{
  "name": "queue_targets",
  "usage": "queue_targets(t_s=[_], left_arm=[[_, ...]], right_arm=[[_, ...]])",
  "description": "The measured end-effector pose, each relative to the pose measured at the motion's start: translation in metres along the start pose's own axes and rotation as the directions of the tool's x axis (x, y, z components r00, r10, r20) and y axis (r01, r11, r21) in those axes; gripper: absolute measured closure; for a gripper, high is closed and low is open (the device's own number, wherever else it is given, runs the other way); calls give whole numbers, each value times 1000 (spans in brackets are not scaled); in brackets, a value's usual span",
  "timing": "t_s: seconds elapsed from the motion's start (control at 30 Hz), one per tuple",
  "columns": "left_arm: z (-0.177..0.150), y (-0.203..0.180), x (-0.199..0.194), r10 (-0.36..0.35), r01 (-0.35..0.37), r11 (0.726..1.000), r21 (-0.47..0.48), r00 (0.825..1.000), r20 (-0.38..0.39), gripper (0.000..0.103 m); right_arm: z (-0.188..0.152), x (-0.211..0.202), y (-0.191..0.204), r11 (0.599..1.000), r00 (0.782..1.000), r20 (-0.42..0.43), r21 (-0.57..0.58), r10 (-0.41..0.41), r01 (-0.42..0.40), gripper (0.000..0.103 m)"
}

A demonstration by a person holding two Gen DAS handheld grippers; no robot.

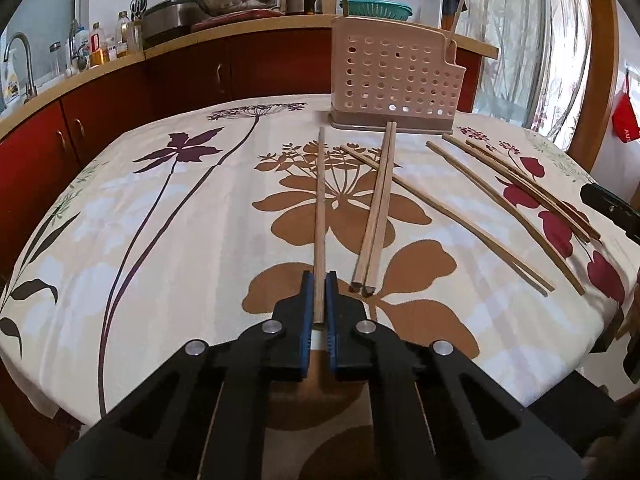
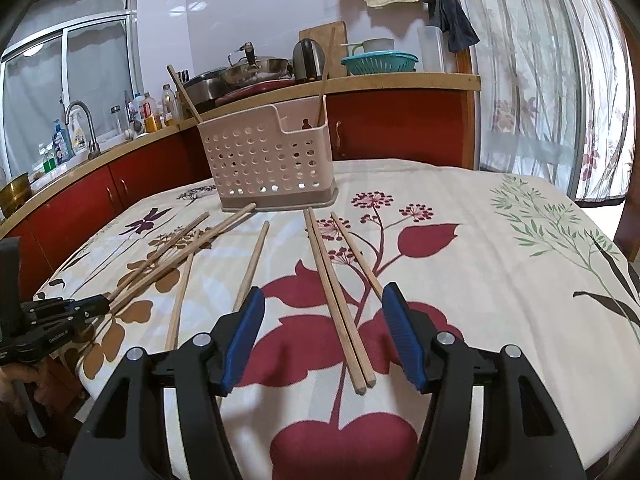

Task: Organize utensils
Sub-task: 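Lower the left tool onto a chopstick while the right tool grasps another chopstick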

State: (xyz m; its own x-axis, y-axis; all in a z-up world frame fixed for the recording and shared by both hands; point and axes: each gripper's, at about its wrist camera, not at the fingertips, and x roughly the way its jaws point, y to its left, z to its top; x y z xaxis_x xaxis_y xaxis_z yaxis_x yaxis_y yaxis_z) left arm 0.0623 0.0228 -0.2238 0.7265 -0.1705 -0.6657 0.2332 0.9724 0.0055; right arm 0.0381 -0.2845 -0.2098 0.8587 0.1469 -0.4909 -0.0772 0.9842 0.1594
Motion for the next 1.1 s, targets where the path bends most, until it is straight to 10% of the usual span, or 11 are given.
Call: queue_targets(t_s=[0.63,1.1], left_arm=[[-3,-1,-2,16,-16,1000,2,1000,5,96],[-2,2,-4,19,-19,1000,-8,1000,12,96]], right_arm=[[-34,-2,42,980,985,-74,-116,154,-162,57],[-39,-4,32,989,993,-81,-114,83,-92,96]])
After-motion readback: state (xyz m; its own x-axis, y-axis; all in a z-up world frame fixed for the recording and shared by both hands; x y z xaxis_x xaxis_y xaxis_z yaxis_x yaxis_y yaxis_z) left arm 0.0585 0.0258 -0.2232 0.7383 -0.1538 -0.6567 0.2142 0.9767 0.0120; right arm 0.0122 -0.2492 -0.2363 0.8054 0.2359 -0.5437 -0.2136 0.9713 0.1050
